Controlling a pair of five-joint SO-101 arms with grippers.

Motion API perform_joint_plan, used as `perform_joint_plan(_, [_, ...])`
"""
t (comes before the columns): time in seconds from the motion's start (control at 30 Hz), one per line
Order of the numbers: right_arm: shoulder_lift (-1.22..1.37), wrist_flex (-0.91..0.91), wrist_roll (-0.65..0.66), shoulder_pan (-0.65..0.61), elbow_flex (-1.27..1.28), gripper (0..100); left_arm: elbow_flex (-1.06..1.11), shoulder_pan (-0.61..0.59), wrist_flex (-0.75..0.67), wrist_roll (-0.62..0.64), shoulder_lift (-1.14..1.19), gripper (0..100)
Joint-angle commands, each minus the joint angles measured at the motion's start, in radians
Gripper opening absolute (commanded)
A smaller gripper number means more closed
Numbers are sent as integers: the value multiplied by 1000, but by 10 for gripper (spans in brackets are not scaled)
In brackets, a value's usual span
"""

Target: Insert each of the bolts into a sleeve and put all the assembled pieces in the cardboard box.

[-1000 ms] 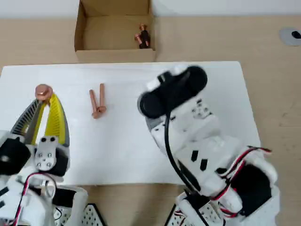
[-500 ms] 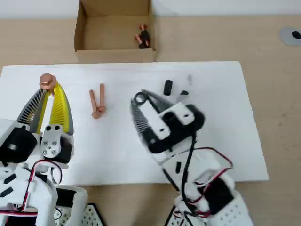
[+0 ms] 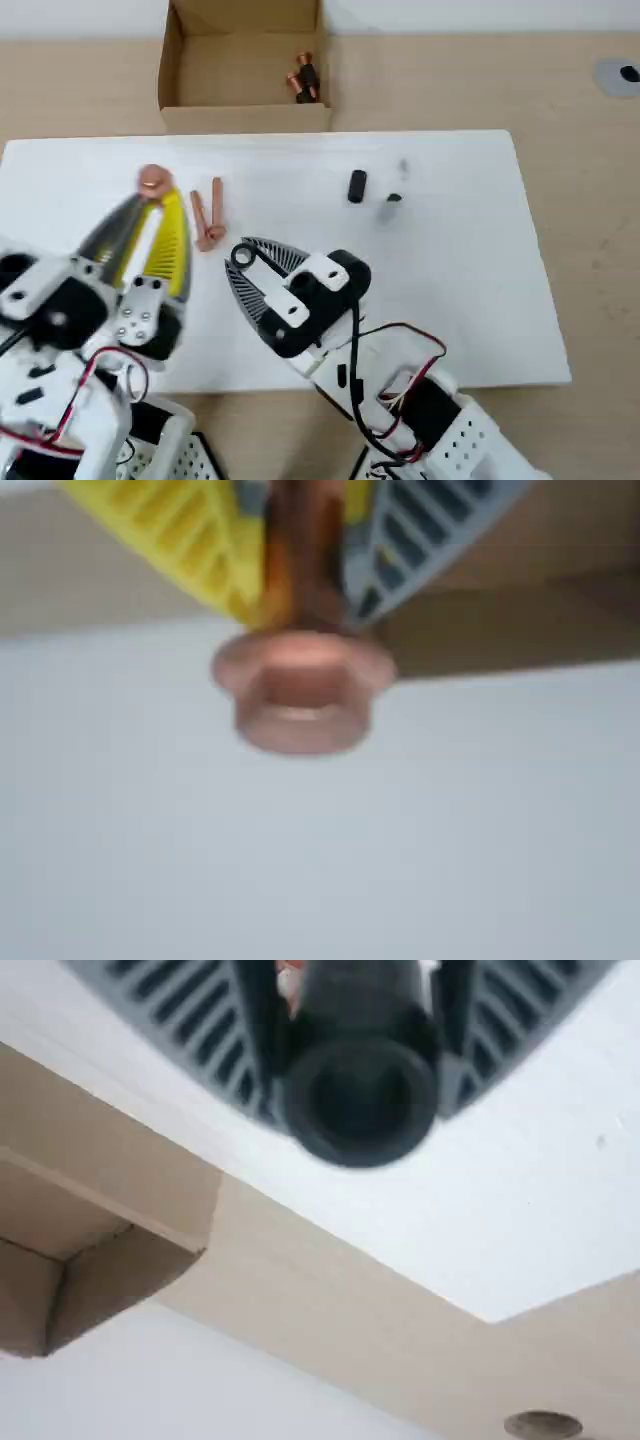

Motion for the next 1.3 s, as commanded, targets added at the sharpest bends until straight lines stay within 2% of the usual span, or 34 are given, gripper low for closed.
perform_joint_plan(0.0, [-28,-31,-9,-15,8,10,2,52,17,-44,-1,6])
perform_joint_plan(0.37, [-28,-26,-6,-15,82,10,-123,75,178,-124,-1,7])
perform_joint_plan(0.53, [-24,-23,-5,-15,82,10,-124,164,252,-143,-1,6])
perform_joint_plan(0.73, [-24,-23,51,-16,77,10,-124,258,247,-144,-1,6])
perform_joint_plan(1.13, [-31,40,46,-38,76,10,-115,258,123,-138,-4,6])
perform_joint_plan(1.27, [-31,54,46,-38,74,10,-124,262,126,-57,-4,6])
